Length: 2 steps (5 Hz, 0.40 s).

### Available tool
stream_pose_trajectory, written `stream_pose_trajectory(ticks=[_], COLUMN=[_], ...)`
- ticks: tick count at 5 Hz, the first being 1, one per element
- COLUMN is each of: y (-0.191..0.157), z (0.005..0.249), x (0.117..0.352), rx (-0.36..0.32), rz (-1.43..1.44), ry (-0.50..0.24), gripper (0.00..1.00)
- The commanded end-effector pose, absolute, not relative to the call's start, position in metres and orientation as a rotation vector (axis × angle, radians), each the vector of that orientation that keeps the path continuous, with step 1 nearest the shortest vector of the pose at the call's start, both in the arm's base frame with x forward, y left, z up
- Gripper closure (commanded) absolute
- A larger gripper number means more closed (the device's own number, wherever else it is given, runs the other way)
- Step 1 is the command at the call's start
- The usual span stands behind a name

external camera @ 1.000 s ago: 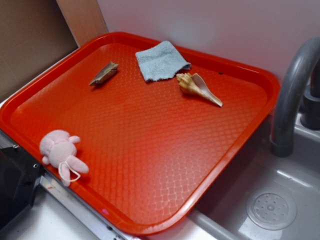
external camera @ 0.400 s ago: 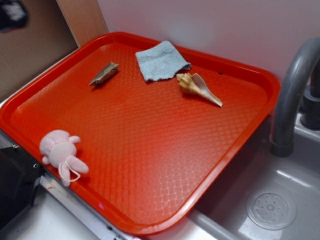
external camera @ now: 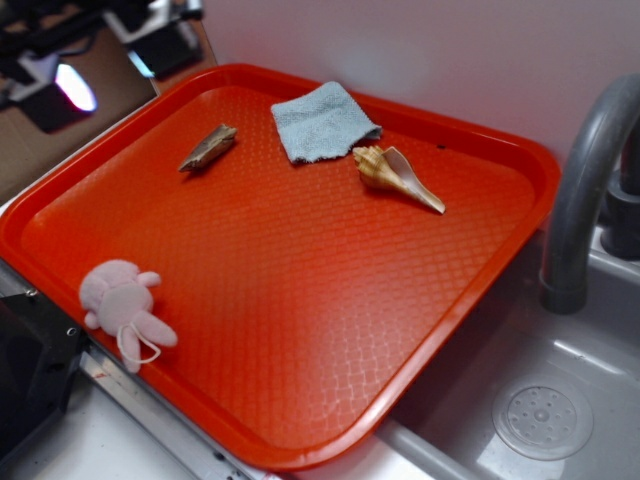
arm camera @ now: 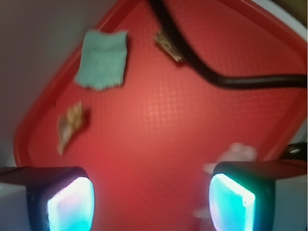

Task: Grab the shell.

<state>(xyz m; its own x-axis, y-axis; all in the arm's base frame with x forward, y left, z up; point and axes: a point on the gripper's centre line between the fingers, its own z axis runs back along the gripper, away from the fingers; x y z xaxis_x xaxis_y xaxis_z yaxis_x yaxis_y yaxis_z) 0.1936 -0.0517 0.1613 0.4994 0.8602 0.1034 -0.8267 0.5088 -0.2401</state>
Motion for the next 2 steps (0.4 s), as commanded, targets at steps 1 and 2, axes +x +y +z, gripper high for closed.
stream_pose_trajectory(ticks=[1,2], y=[-0.058,-0.068], z=[0.131,0.116], x=[0.261,0.29], rx=[-0.207,-0.256], rz=[1.245,1.244], ry=[-0.311,-0.302], gripper=[0.0,0.0])
